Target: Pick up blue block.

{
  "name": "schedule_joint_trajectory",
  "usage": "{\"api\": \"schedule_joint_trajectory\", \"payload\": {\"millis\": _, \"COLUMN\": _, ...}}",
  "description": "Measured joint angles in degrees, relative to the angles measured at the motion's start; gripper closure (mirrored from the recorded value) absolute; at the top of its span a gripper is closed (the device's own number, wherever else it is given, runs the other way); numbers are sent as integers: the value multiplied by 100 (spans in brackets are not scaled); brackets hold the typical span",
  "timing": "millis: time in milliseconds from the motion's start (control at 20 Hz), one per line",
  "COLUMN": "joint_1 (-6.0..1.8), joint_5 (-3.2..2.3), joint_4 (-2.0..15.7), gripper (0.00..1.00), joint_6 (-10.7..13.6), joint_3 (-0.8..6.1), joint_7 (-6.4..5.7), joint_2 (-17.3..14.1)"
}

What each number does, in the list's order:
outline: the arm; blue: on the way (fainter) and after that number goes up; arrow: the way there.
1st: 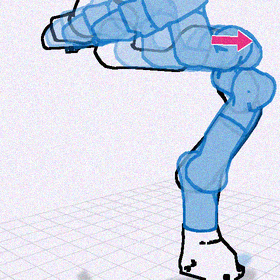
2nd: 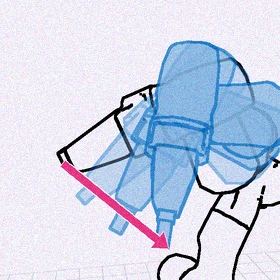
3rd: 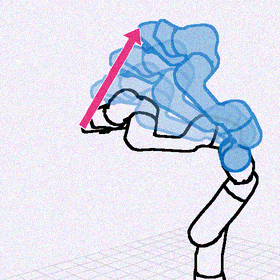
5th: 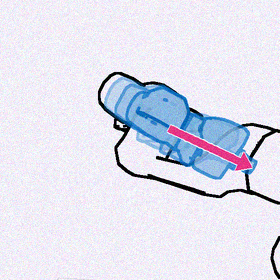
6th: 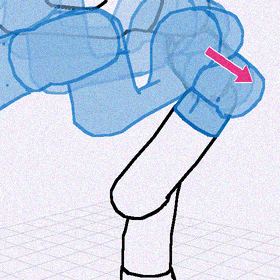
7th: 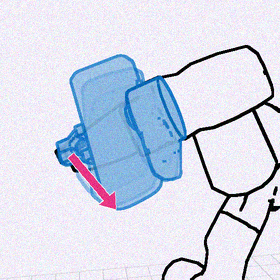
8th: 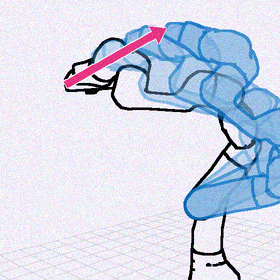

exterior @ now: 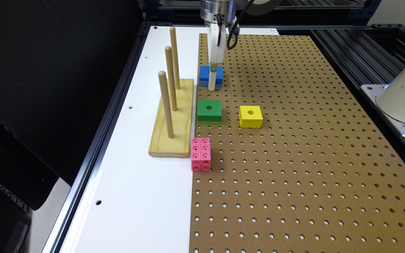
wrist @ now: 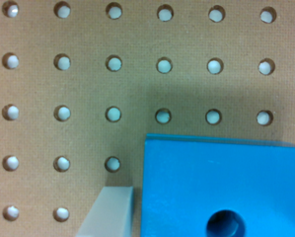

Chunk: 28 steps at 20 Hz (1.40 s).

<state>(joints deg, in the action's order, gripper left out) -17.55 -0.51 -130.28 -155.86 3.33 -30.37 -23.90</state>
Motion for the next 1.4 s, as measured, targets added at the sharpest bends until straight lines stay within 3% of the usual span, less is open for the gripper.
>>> {"api": "schedule_joint_trajectory", "payload": {"millis": 350, "joint_1": 1, "joint_5": 0, "joint_4": 13, "gripper": 0, "joint_6": -3, "joint_3": 4, "joint_7": 0, "joint_2": -8}}
{"api": "schedule_joint_trajectory", "payload": {"millis": 550, "joint_1": 3, "joint_5": 0, "joint_4": 118, "gripper": 0, "joint_6": -1, "joint_3": 21, "joint_7": 0, "joint_2": -76}}
{"api": "schedule_joint_trajectory", "payload": {"millis": 600, "joint_1": 1, "joint_5": 0, "joint_4": 147, "gripper": 100, "joint_6": -1, "joint_3": 26, "joint_7": 0, "joint_2": -90}}
{"api": "schedule_joint_trajectory", "payload": {"millis": 1050, "joint_1": -5, "joint_5": 1, "joint_4": 144, "gripper": 100, "joint_6": 21, "joint_3": 27, "joint_7": 0, "joint_2": -76}}
{"api": "schedule_joint_trajectory", "payload": {"millis": 1400, "joint_1": -18, "joint_5": 3, "joint_4": 141, "gripper": 100, "joint_6": 474, "joint_3": 26, "joint_7": 0, "joint_2": 337}}
